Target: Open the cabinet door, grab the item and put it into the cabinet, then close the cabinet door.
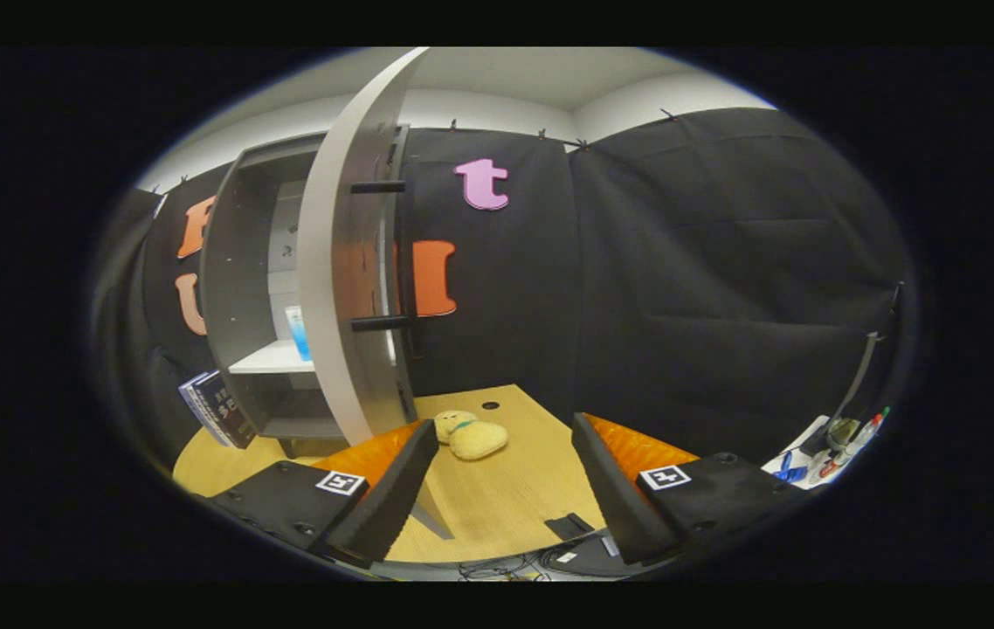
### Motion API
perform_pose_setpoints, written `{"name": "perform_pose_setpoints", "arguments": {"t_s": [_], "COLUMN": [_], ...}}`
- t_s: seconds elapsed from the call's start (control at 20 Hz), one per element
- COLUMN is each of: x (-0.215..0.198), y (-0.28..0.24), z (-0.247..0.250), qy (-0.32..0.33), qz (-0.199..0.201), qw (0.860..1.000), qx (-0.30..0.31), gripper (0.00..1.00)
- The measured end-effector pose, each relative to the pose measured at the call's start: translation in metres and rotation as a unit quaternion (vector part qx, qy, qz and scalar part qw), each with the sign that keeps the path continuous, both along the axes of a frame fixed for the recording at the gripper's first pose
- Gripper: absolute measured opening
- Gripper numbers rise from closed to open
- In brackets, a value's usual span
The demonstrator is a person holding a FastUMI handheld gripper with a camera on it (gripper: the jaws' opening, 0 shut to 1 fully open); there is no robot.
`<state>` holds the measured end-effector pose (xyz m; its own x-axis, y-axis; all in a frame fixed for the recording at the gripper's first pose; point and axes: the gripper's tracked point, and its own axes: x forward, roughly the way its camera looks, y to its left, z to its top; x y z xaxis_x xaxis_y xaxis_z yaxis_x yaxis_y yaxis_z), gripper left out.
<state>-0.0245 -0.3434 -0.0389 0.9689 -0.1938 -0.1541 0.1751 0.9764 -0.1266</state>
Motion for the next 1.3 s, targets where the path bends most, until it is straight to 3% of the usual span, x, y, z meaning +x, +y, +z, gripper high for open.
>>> {"name": "perform_pose_setpoints", "arguments": {"t_s": [0.65, 1.3], "x": [-0.002, 0.004], "y": [0.02, 0.126], "z": [-0.002, -0.023], "qy": [0.007, 0.025], "qz": [0.008, 0.085], "qw": [1.0, 0.996], "qx": [0.001, 0.008], "gripper": [0.94, 0.94]}}
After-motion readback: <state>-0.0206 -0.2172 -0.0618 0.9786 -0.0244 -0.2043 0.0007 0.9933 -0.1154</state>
